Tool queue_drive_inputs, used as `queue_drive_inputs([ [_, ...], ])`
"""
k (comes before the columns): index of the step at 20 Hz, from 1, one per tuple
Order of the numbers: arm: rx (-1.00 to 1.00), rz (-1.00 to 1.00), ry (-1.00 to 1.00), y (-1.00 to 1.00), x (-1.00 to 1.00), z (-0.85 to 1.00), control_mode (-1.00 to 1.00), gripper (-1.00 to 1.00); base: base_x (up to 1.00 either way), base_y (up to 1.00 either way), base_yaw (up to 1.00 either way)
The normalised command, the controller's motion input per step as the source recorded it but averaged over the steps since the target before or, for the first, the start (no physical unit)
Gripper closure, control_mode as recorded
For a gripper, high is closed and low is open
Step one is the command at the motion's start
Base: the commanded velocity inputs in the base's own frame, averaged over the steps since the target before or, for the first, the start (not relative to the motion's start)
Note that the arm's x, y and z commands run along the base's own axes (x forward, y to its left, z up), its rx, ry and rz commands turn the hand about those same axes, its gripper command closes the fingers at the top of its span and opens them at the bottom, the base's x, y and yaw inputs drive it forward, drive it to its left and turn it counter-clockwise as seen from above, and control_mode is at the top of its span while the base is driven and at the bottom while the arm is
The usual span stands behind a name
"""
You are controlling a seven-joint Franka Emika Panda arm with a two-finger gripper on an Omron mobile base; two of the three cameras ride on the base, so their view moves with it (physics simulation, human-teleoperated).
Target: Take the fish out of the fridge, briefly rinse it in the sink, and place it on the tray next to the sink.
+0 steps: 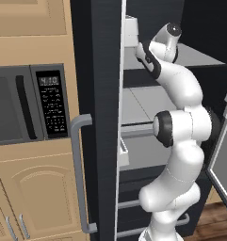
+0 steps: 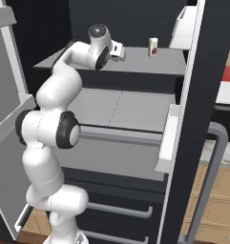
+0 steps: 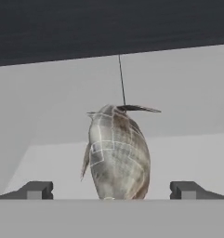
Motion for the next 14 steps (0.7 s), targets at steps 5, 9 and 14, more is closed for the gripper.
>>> queue_drive_inputs([
  [5, 0.00, 0.00, 0.03, 0.00, 0.28, -0.24, -1.00, -1.00, 0.00, 0.00, 0.00],
  [9, 0.00, 0.00, 0.00, 0.00, 0.17, -0.21, -1.00, -1.00, 0.00, 0.00, 0.00],
  [14, 0.00, 0.00, 0.00, 0.01, 0.12, -0.23, -1.00, 1.00, 0.00, 0.00, 0.00],
])
